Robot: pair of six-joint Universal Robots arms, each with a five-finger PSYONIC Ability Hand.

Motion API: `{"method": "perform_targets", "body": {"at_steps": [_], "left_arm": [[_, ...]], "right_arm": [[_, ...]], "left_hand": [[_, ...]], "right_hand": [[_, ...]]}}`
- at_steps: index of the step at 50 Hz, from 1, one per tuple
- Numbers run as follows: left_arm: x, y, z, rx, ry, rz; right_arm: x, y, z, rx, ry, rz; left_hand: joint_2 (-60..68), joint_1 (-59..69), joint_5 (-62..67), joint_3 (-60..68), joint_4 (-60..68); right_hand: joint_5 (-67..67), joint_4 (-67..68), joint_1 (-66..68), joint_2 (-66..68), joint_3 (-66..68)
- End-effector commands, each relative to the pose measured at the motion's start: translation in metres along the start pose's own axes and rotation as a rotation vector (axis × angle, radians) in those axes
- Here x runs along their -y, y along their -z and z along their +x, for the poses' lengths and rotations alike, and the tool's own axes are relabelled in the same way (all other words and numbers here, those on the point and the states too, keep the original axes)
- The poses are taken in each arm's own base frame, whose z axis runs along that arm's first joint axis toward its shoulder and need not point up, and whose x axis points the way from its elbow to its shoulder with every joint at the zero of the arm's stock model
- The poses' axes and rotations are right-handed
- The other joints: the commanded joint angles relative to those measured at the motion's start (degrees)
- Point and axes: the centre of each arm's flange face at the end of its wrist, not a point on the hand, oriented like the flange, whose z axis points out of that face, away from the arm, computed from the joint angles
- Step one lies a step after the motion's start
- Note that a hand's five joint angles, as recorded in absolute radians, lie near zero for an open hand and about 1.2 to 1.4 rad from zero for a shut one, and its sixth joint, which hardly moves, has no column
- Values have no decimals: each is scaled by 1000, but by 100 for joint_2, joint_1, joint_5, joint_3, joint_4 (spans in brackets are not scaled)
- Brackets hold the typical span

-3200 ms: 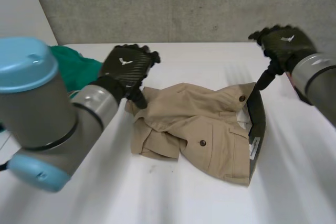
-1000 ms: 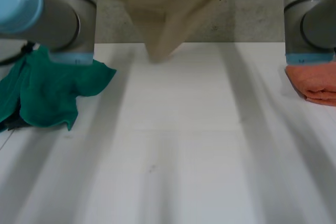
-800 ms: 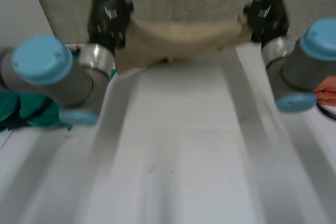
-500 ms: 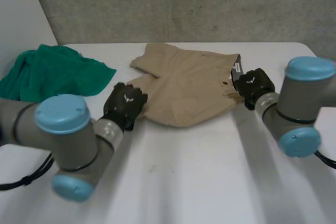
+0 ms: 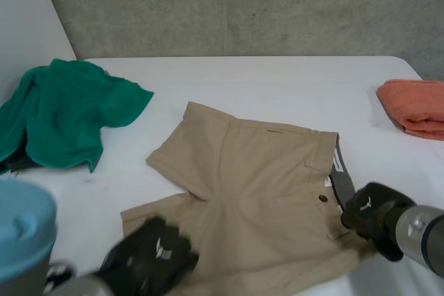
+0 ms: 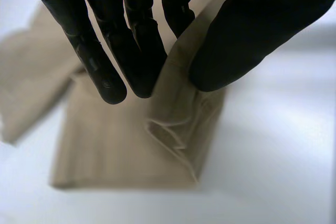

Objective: Fold the laundry.

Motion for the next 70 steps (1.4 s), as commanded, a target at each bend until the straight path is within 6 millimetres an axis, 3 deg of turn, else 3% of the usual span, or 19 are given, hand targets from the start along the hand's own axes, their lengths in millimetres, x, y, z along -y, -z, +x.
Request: {"method": "perform_targets", "body": {"at_steps": [1, 7, 14, 15, 20, 25, 27, 29, 30, 33, 35, 40, 43, 45, 52, 59, 63, 65, 70], "left_arm": [[31, -67, -62, 256, 34, 167], [47, -124, -104, 433, -54, 278], [61, -179, -144, 649, -170, 414], [60, -195, -153, 698, -192, 436], [65, -227, -171, 806, -232, 513], [64, -254, -177, 831, -232, 537], [64, -261, -178, 836, -228, 549], [61, -265, -176, 828, -228, 547], [61, -265, -174, 826, -232, 548], [66, -262, -166, 819, -233, 576], [72, -254, -157, 815, -236, 599], [81, -228, -162, 839, -210, 632], [77, -212, -162, 821, -160, 633], [75, -197, -162, 804, -98, 644], [65, -162, -144, 706, 87, 688], [55, -157, -131, 665, 123, 670], [54, -158, -128, 656, 124, 665], [54, -158, -128, 657, 124, 663], [55, -156, -128, 657, 124, 663]], "right_arm": [[22, -15, 33, -180, -134, 136], [38, -46, 61, -321, -245, 263], [54, -80, 78, -432, -253, 357], [59, -91, 82, -472, -249, 379], [68, -129, 94, -589, -242, 406], [74, -160, 101, -649, -221, 467], [77, -174, 103, -690, -205, 503], [76, -181, 105, -712, -202, 502], [74, -182, 105, -725, -210, 489], [74, -176, 108, -741, -235, 481], [75, -160, 111, -742, -262, 490], [71, -118, 115, -674, -340, 499], [64, -97, 105, -553, -413, 484], [56, -90, 87, -417, -474, 445], [29, -92, 61, -200, -599, 352], [23, -109, 55, -204, -595, 356], [18, -128, 52, -214, -584, 338], [15, -134, 54, -245, -565, 321], [-1, -131, 74, -407, -514, 212]], "left_hand": [[1129, 1478, 1178, 1154, 1124], [1129, 1478, 1178, 1154, 1124], [1129, 1478, 1178, 1154, 1124], [1129, 1478, 1178, 1154, 1124], [1129, 1478, 1178, 1154, 1124], [1129, 1478, 1178, 1154, 1124], [1129, 1478, 1178, 1154, 1124], [-2732, -2383, -2683, -2707, -2737], [-5252, -4903, -5203, -5227, -5257], [-5871, -5522, -5822, -5846, -5876], [-5871, -5522, -5822, -5846, -5876], [-5871, -5522, -5822, -5846, -5876], [-5871, -5522, -5822, -5846, -5876], [-5871, -5522, -5822, -5846, -5876], [-5871, -5522, -5822, -5846, -5876], [-5871, -5522, -5822, -5846, -5876], [-5871, -5522, -5822, -5846, -5876], [-5871, -5522, -5822, -5846, -5876], [-5871, -5522, -5822, -5846, -5876]], "right_hand": [[1300, 1123, 1717, 1206, 1182], [1300, 1123, 1717, 1206, 1182], [1300, 1123, 1717, 1206, 1182], [1300, 1123, 1717, 1206, 1182], [1300, 1123, 1717, 1206, 1182], [1300, 1123, 1717, 1206, 1182], [-1068, -1245, -651, -1162, -1186], [-4864, -5041, -4447, -4958, -4982], [-5700, -5877, -5283, -5794, -5818], [-5700, -5877, -5283, -5794, -5818], [-5700, -5877, -5283, -5794, -5818], [-5700, -5877, -5283, -5794, -5818], [-5700, -5877, -5283, -5794, -5818], [-5700, -5877, -5283, -5794, -5818], [-5339, -5516, -4922, -5433, -5457], [-4919, -5096, -4502, -5013, -5037], [-3425, -3602, -3008, -3519, -3543], [833, 656, 1250, 739, 715], [1300, 1123, 1717, 1206, 1182]]}}
